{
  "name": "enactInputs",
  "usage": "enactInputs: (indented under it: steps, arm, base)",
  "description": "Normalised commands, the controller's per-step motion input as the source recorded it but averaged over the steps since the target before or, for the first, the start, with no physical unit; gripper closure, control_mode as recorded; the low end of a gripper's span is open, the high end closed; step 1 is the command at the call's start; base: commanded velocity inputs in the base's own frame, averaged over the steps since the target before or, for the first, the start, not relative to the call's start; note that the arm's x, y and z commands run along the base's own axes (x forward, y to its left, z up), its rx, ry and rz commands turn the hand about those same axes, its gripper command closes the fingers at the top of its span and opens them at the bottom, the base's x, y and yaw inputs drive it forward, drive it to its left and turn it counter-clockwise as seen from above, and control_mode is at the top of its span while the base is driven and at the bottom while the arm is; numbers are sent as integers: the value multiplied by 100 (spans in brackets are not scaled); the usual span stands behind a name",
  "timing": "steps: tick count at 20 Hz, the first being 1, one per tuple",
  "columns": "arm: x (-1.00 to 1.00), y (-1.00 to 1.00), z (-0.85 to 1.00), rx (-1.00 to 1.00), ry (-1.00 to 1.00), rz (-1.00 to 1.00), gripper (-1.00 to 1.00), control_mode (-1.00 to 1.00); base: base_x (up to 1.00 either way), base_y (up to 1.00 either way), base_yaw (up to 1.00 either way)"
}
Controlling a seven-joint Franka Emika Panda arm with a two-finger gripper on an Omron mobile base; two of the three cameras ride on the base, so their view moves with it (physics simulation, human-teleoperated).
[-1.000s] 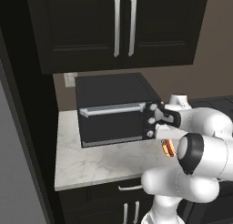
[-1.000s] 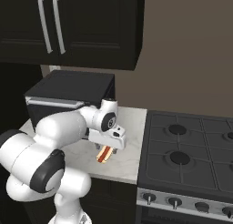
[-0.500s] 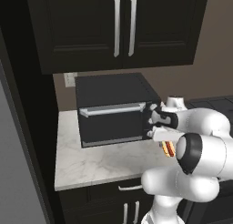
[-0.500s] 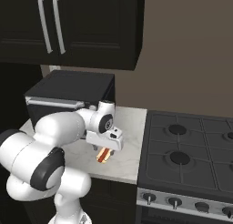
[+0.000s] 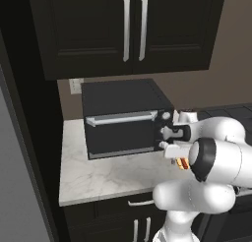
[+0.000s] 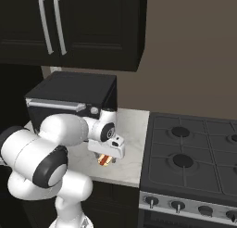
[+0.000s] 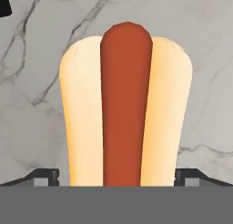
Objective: Store the hot dog in the freezer for long-term storage. Close the freezer door after placing the cooked food.
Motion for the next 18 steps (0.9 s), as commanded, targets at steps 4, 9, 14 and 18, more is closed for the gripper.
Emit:
enactInputs:
  steps: [4,9,14,18]
  arm:
    - [0,0,-21,0,0,0,-100,-100]
    - [0,0,-20,0,0,0,100,-100]
    - [0,0,-15,0,0,0,100,-100]
    - [-9,0,0,0,0,-4,100,-100]
  base:
    - [0,0,0]
    - [0,0,0]
    - [0,0,0]
    - [0,0,0]
